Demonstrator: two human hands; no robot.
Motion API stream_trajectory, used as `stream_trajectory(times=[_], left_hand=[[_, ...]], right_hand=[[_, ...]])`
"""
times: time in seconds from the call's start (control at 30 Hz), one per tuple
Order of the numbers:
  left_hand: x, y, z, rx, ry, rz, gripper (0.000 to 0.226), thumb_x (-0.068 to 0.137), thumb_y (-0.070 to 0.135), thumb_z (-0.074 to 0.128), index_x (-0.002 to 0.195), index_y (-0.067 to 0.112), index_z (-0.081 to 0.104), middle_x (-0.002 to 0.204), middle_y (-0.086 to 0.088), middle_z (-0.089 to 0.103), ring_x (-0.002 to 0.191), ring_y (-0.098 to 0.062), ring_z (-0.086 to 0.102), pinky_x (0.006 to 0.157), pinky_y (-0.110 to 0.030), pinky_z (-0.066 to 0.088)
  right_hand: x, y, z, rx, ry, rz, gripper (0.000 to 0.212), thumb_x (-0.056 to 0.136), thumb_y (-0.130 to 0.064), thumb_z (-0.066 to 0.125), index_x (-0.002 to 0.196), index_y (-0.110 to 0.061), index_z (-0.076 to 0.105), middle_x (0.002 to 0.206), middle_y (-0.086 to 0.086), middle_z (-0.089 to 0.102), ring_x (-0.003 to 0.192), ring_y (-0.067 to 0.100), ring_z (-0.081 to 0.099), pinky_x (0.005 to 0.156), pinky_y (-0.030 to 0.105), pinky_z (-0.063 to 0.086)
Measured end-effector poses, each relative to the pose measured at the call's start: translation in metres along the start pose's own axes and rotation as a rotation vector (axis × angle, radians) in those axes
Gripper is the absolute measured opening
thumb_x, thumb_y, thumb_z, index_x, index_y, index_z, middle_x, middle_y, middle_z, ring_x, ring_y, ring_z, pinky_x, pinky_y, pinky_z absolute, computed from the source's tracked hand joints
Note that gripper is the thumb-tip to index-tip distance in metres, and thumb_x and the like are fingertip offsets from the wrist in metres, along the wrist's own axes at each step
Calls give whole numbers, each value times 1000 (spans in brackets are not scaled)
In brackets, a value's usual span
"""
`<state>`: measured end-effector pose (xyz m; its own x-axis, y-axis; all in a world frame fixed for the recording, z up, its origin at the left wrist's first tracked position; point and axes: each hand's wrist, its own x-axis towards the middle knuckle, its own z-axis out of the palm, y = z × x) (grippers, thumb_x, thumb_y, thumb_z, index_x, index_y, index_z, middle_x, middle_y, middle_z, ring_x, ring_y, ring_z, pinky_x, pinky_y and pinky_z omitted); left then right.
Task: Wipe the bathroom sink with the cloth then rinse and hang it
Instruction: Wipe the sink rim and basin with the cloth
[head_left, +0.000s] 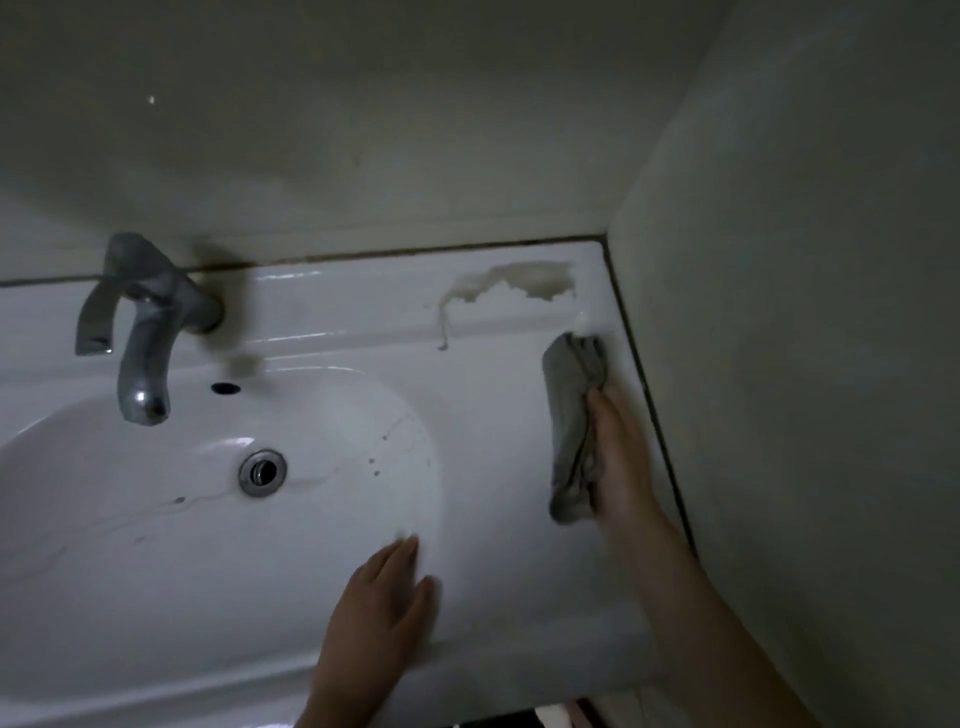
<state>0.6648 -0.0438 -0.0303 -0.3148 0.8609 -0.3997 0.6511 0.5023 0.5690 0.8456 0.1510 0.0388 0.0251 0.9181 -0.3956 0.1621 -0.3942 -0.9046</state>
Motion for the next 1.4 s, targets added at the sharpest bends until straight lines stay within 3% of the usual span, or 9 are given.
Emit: stream_trajectory(times=[0.1,0.17,0.3,0.4,0.57,0.87,1.03,1.13,1.4], left_hand=[[4,-5,3,22,8,29,71,73,63,46,123,18,67,128,-1,65,117,-20,62,98,-27,40],[5,-8,7,24,11,16,71,70,64,46,123,21,68,129,2,65,116,-19,63,96,-28,42],[9,-14,15,43,38,25,62,67,58,52,112,21,74,115,3,72,101,-16,71,85,-18,47],[14,-19,21,83,74,77,59,67,54,53,106,15,76,106,-3,75,95,-15,69,82,-18,42],[18,-21,26,100,145,153,59,65,53,54,101,14,78,102,-3,75,96,-9,53,82,-21,42],[21,-19,26,124,89,165,56,62,52,51,93,16,80,94,-1,77,76,-15,74,59,-22,56],[22,-19,29,106,104,167,57,60,52,52,99,19,77,93,-2,77,76,-16,75,57,-23,57],[21,-21,31,72,101,179,59,59,52,53,111,25,59,95,-1,76,77,-15,74,60,-23,57],[18,-25,31,101,30,135,58,59,54,55,103,24,77,103,4,75,84,-13,73,66,-19,57]], right_hand=[[64,-37,7,-86,168,-264,40,100,-19,39,138,-11,47,139,3,51,123,13,49,109,26,35],[119,-46,16,-313,185,-437,37,97,-9,37,130,-1,51,131,8,55,118,19,51,104,18,35],[186,-25,40,-908,202,-614,50,95,-27,34,132,5,47,136,22,50,127,35,46,111,37,31],[189,-10,56,-1021,269,-656,53,97,-26,35,138,8,40,142,27,44,132,40,41,115,45,28],[171,-5,102,-1003,277,-766,50,96,-22,34,135,8,45,139,25,48,132,37,44,115,42,28],[109,0,225,-957,106,-919,49,98,-25,32,138,1,44,144,16,47,136,27,41,116,34,24],[92,3,267,-982,67,-981,50,99,-25,32,140,1,42,146,17,44,137,27,39,117,33,21],[91,5,278,-986,63,-993,50,98,-25,33,141,1,41,147,17,43,139,27,37,117,33,17],[71,11,331,-1001,-219,-1234,48,94,-25,51,133,3,50,138,18,53,132,29,46,117,36,22]])
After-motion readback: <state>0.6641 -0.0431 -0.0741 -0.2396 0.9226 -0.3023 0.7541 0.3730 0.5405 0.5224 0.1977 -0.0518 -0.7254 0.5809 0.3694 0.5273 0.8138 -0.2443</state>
